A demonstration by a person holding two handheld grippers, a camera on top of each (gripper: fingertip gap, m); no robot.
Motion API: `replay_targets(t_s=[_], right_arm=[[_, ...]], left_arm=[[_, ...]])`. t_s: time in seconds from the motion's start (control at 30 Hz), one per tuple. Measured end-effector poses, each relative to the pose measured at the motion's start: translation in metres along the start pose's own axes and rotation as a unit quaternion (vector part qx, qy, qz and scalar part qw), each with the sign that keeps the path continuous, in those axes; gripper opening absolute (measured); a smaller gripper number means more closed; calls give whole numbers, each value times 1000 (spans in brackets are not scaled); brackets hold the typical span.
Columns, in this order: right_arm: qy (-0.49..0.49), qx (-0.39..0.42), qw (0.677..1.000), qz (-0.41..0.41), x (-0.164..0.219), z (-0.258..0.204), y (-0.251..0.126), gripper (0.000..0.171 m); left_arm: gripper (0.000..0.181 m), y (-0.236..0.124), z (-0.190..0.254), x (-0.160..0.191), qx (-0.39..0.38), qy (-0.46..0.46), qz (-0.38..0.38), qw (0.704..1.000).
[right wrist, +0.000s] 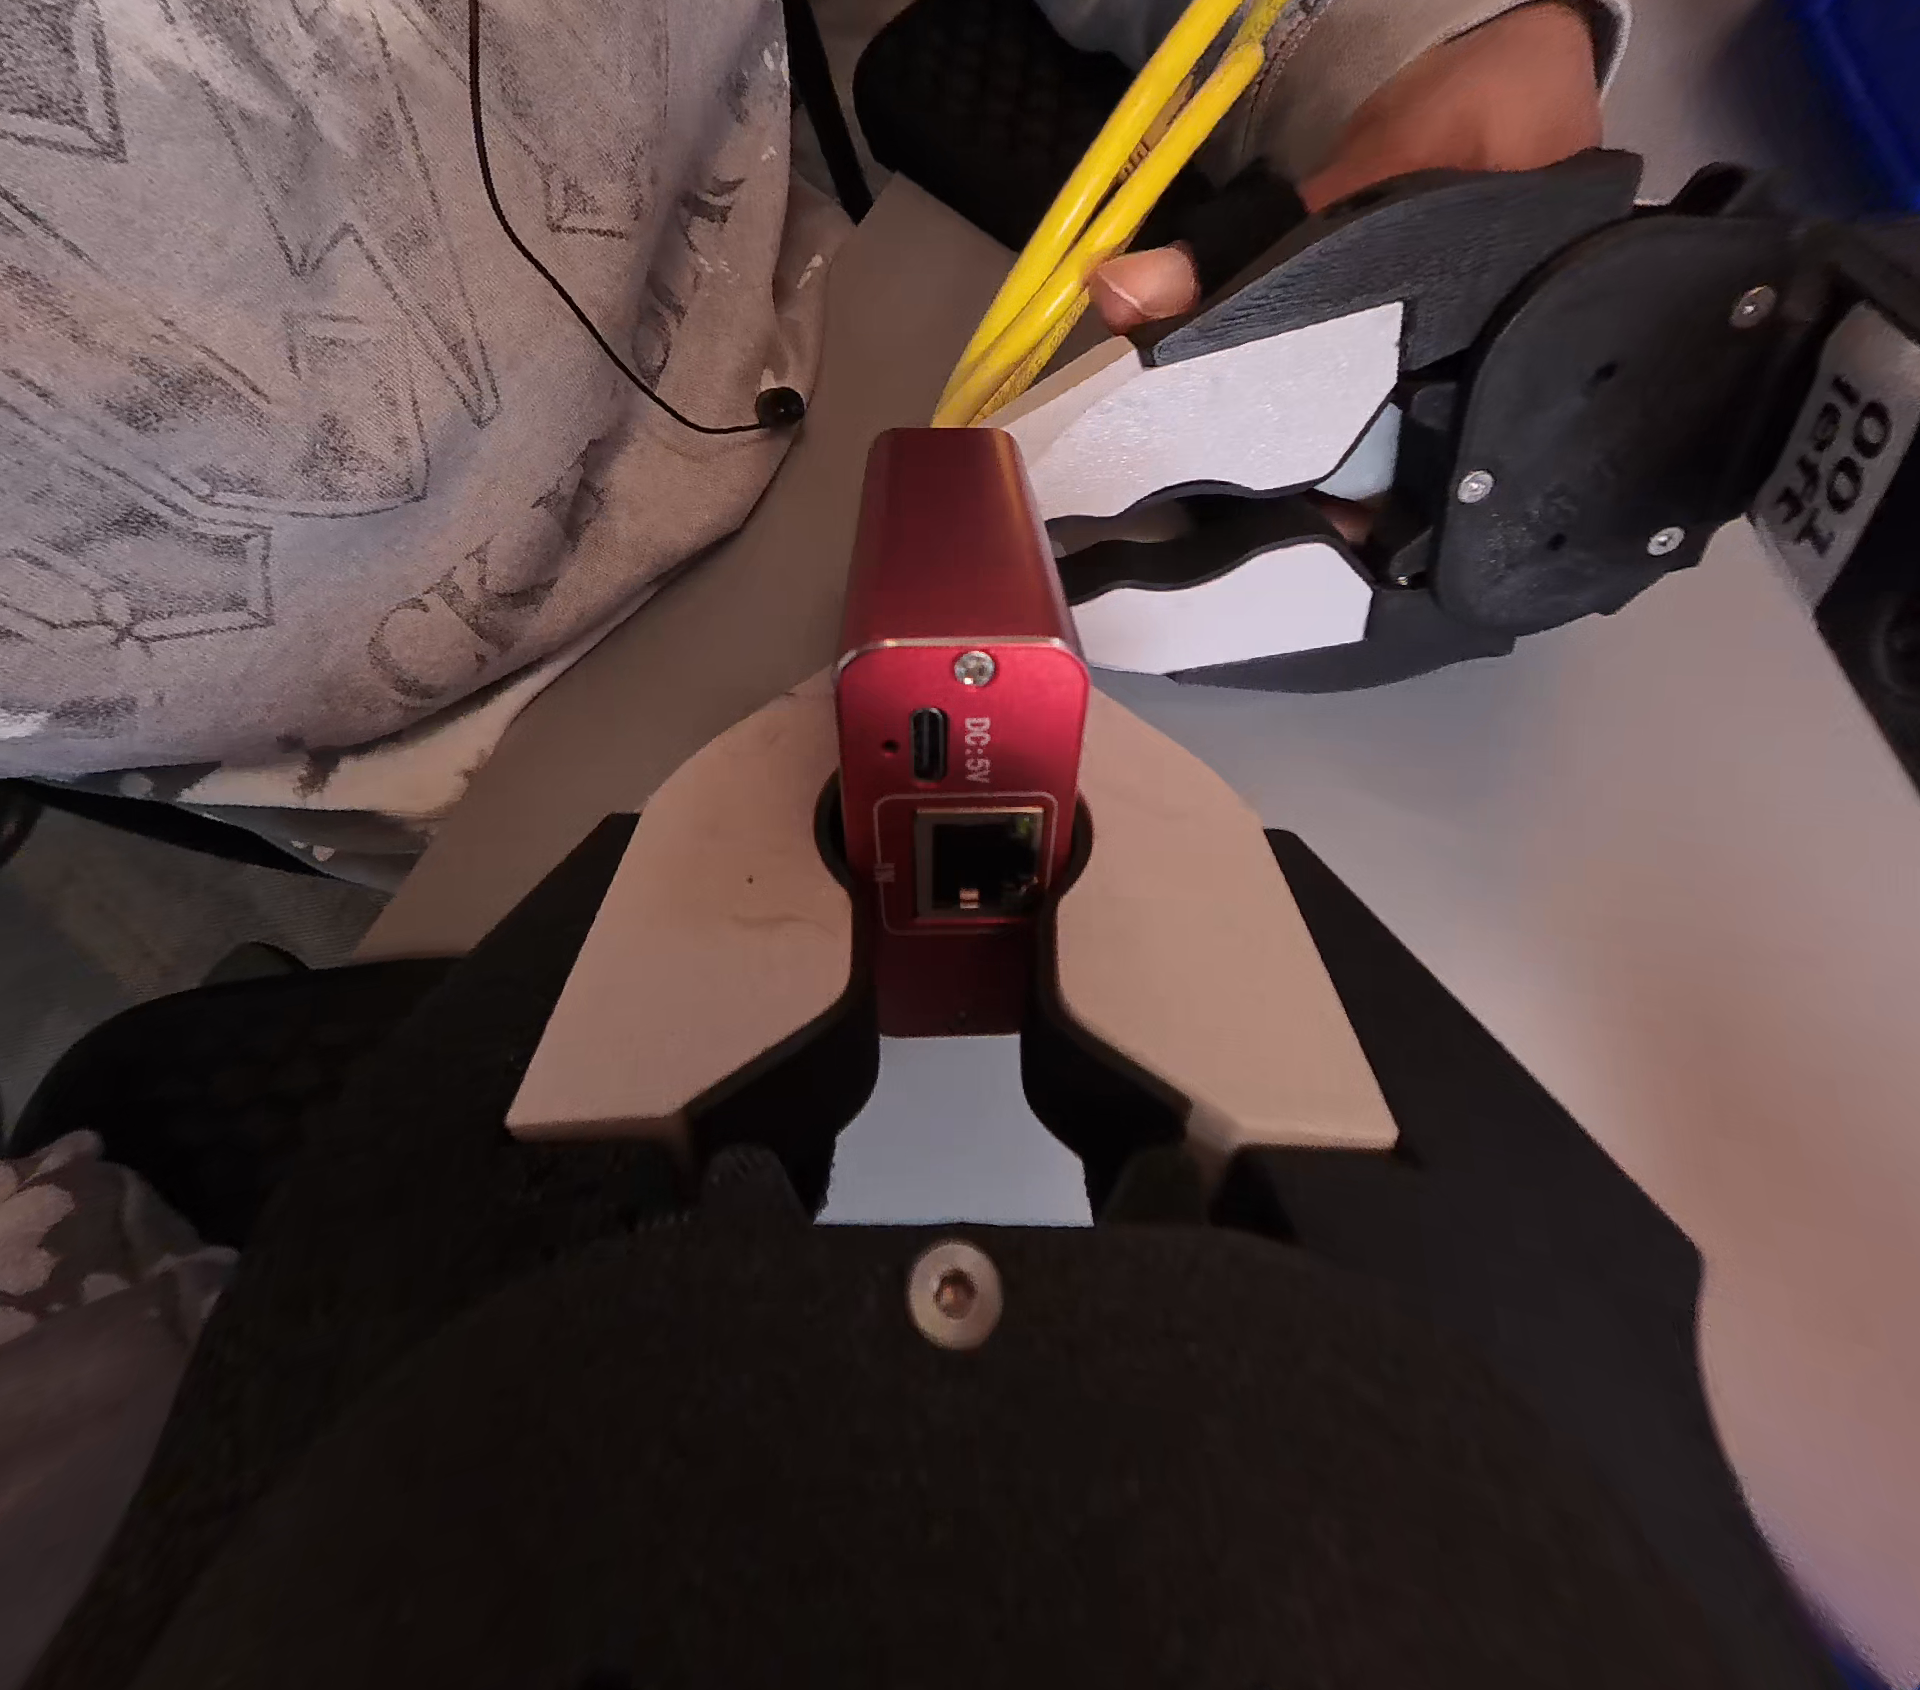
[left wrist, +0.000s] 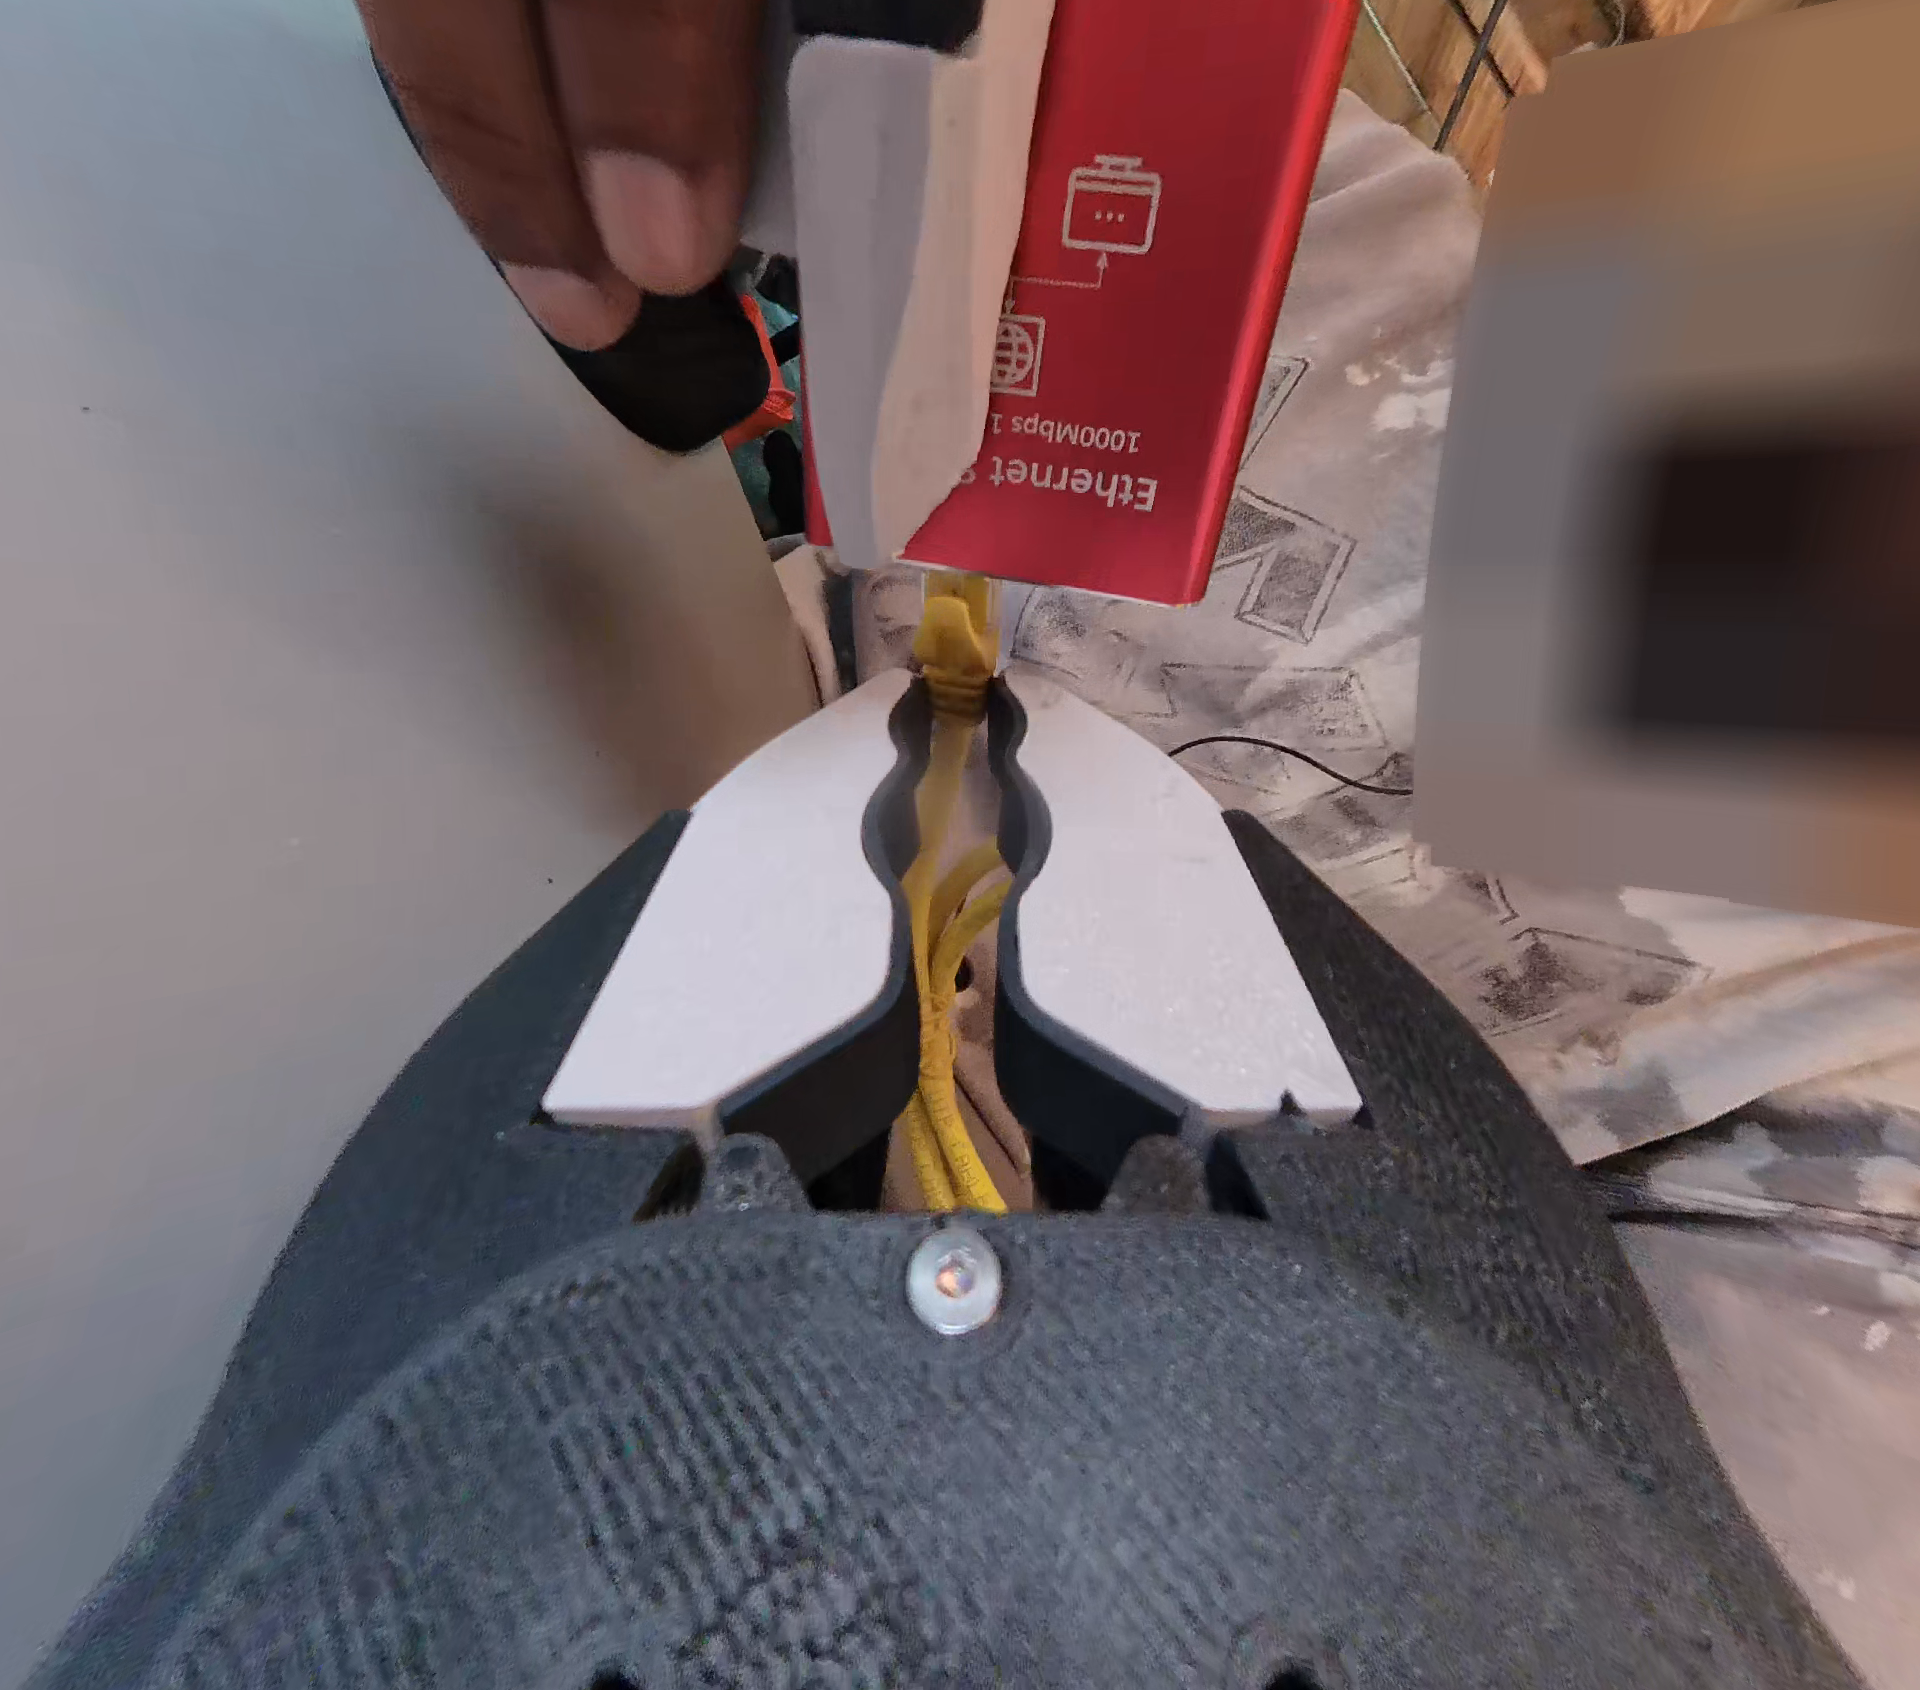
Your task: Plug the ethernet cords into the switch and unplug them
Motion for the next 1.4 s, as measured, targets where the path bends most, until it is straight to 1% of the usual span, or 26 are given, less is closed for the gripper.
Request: replay_targets(t_s=[0.03,0.13,0.3,0.37,0.4,0.5,0.6,0.77,0.8,0.9,1.0,1.07,1.13,1.23,1.3,1.4], right_arm=[[4,-2,1000,-1,1,0,0,29],[13,2,1000,5,3,3,0,29],[21,-7,1000,10,0,2,1,29],[27,13,1000,6,1,7,-1,29],[31,23,999,15,0,11,-3,29],[49,41,996,65,-8,18,-13,28],[56,43,993,94,-14,20,-17,30],[62,56,991,105,-14,25,-16,28],[64,58,990,110,-14,26,-17,28],[75,56,984,155,-18,30,-25,29],[78,35,972,220,-27,29,-38,28],[75,36,967,240,-29,29,-44,28],[74,29,959,272,-35,28,-53,28],[69,28,952,297,-41,25,-65,28],[60,34,947,313,-47,22,-73,28],[44,56,936,345,-57,17,-91,28]], left_arm=[[10,0,-1,0,-7,6,-1,1000],[10,-3,-2,-3,-19,12,6,1000],[10,-1,0,-1,-19,28,-10,999],[11,-8,0,-5,-51,50,-8,997],[11,-11,1,-7,-58,56,0,997],[11,-19,13,-16,-36,54,44,997],[11,-26,16,-18,-46,42,60,996],[11,-30,25,-18,-27,35,81,996],[11,-32,28,-20,-24,39,90,995],[19,-34,40,-28,-15,60,117,991],[23,-41,57,-39,-42,104,143,983],[25,-57,76,-48,-73,151,178,970],[25,-78,92,-52,-136,198,198,950],[25,-106,122,-53,-244,273,219,904],[25,-123,145,-51,-314,312,231,866],[26,-155,170,-41,-453,342,236,789]])
Point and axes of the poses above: each gripper's, where its closed fingertips meet, y out along the fingers, x out of its underside, z = x × y across the jaws, the point moved 3 cm from there along -y, back along the fingers, and after that the axes turned 11 degrees about x, right-handed, at the moved point
